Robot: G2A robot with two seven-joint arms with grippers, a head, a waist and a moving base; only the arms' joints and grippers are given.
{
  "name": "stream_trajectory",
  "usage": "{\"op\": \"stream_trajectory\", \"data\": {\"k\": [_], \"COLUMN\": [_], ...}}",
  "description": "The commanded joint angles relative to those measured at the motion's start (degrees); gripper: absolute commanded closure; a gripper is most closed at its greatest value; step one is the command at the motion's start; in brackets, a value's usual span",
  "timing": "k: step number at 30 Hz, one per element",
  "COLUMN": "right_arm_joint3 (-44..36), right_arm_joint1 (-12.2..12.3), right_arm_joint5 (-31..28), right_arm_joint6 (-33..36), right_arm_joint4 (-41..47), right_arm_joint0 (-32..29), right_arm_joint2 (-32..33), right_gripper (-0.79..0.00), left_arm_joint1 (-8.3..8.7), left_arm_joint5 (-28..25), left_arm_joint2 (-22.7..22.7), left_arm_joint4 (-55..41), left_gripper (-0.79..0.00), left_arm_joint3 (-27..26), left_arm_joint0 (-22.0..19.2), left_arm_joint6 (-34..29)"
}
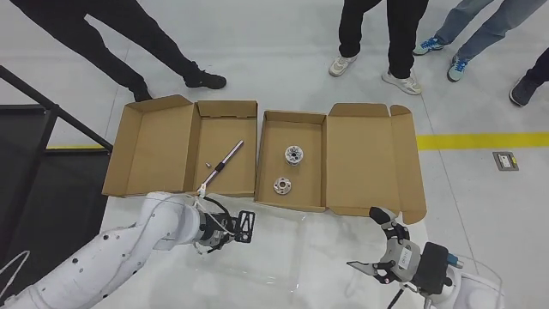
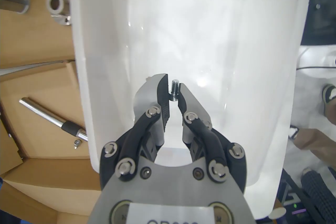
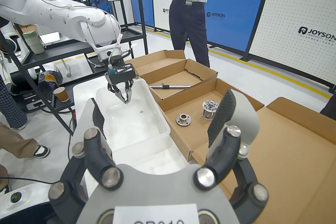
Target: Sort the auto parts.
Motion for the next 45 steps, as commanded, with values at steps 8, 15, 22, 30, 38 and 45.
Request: {"op": "stream_trajectory", "data": {"k": [8,15,22,30,38,45], "right_arm_joint3": [0.00,0.00,0.00,0.00,0.00,0.00], "right_arm_joint1": [0.00,0.00,0.00,0.00,0.00,0.00], "right_arm_joint5": [0.00,0.00,0.00,0.00,0.00,0.00], "right_arm_joint6": [0.00,0.00,0.00,0.00,0.00,0.00], "right_arm_joint4": [0.00,0.00,0.00,0.00,0.00,0.00], "right_arm_joint0": [0.00,0.00,0.00,0.00,0.00,0.00], "right_arm_joint2": [0.00,0.00,0.00,0.00,0.00,0.00], "right_gripper": [-0.785,-0.785,-0.785,-0.785,-0.785,-0.785], "left_arm_joint1": [4.05,3.93,4.28,4.85,4.34,4.52], "left_arm_joint5": [2.25,3.24,0.71,-4.77,-1.01,-1.12], "left_arm_joint2": [-6.45,-6.76,-10.25,-14.12,-11.87,-9.32], "left_arm_joint4": [5.10,4.08,2.67,5.32,8.52,10.47], "left_gripper": [0.000,0.000,0.000,0.000,0.000,0.000], "left_arm_joint3": [-0.21,-0.48,3.31,8.67,10.49,14.51], "left_arm_joint0": [6.38,6.93,7.98,9.88,10.69,7.80], "left_arm_joint6": [14.77,16.63,28.40,55.88,73.14,73.00]}}
